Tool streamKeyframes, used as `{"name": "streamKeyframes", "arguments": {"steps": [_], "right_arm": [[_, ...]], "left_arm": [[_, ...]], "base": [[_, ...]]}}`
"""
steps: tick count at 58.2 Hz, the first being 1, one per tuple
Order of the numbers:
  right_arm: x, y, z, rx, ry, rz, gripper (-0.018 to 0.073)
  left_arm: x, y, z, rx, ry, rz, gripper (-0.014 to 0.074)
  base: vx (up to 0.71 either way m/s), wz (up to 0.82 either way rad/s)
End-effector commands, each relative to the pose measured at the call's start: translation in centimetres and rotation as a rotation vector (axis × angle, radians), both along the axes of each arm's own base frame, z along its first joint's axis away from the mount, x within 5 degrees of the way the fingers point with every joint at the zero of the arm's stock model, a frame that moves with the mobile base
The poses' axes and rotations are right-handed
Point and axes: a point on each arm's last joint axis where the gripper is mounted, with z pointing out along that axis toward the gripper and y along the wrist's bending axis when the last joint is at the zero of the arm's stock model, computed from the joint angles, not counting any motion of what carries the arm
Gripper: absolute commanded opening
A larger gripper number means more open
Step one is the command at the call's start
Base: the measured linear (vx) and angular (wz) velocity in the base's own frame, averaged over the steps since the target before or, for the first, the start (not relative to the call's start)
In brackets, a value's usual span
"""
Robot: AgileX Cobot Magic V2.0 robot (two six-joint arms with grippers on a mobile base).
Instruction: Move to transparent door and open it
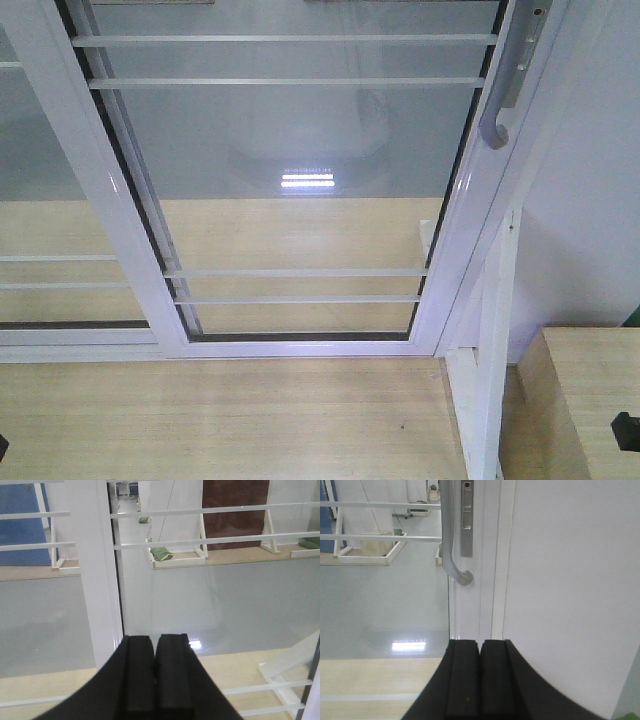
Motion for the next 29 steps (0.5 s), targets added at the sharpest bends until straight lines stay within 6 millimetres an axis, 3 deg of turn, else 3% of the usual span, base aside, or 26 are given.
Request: {"name": "streamKeyframes", "arguments": {"steps": [1,29], "right_arm": [[-0.03,-0.01,0.7,-0.008,-0.094,-0.002,-0.0009],[-0.03,-0.01,0.7,-0.008,-0.094,-0.002,-0.0009]], "left_arm": [[0.0,0.05,0.33,-0.019,-0.081,0.006,-0.0006],[0.0,0.05,0.33,-0.019,-0.081,0.006,-0.0006]], "base": [[0.09,0.03],[0.08,0.01]]}}
